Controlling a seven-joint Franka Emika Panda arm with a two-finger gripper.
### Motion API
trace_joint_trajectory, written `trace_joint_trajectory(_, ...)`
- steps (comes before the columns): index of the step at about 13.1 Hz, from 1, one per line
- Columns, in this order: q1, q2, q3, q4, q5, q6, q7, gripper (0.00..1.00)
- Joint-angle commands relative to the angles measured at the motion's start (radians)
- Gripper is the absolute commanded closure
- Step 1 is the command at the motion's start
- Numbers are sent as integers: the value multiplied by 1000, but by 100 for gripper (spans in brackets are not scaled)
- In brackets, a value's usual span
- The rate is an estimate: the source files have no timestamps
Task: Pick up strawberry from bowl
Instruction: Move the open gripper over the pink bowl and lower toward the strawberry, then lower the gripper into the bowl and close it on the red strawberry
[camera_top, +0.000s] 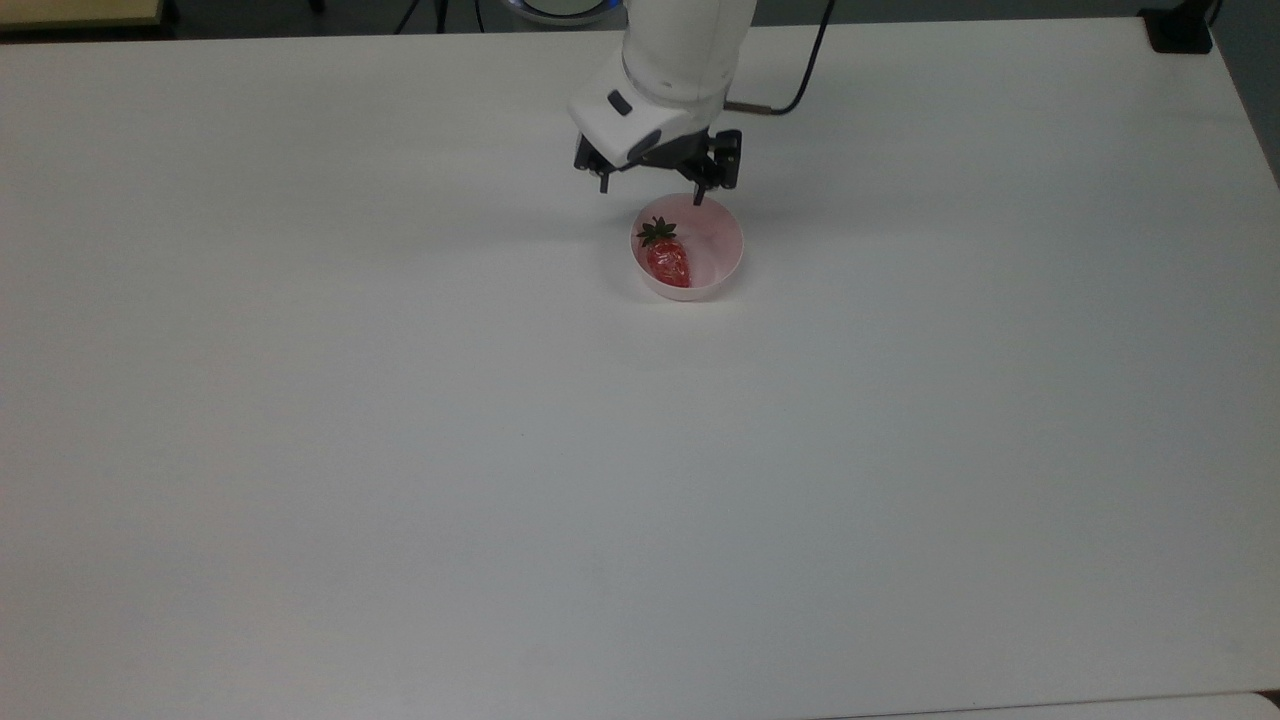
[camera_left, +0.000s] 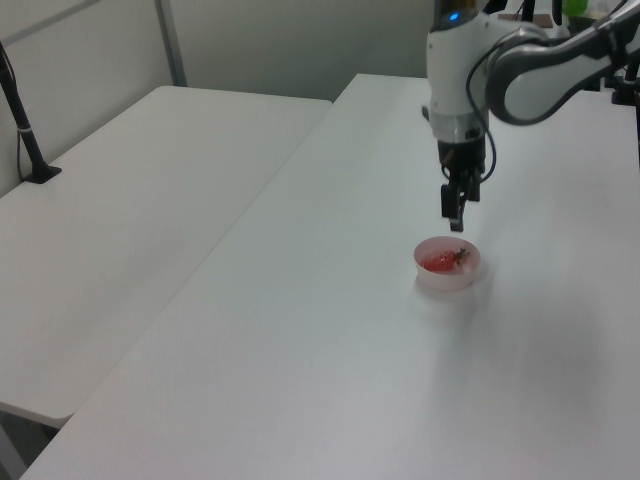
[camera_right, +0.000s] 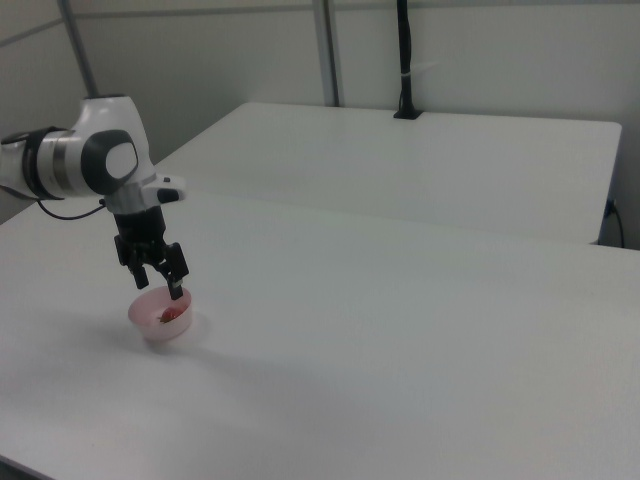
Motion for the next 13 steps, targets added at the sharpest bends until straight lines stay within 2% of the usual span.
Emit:
trace_joint_trajectory(1, 30, 64, -4, 0, -9, 67, 68, 1)
trace_joint_trajectory(6, 39, 125, -4, 2, -21, 131, 72, 5)
trace_joint_trajectory(9, 41, 148, -4, 2, -35, 157, 74, 16)
trace_joint_trajectory(13, 44, 152, -4, 6, -35, 156, 72, 18)
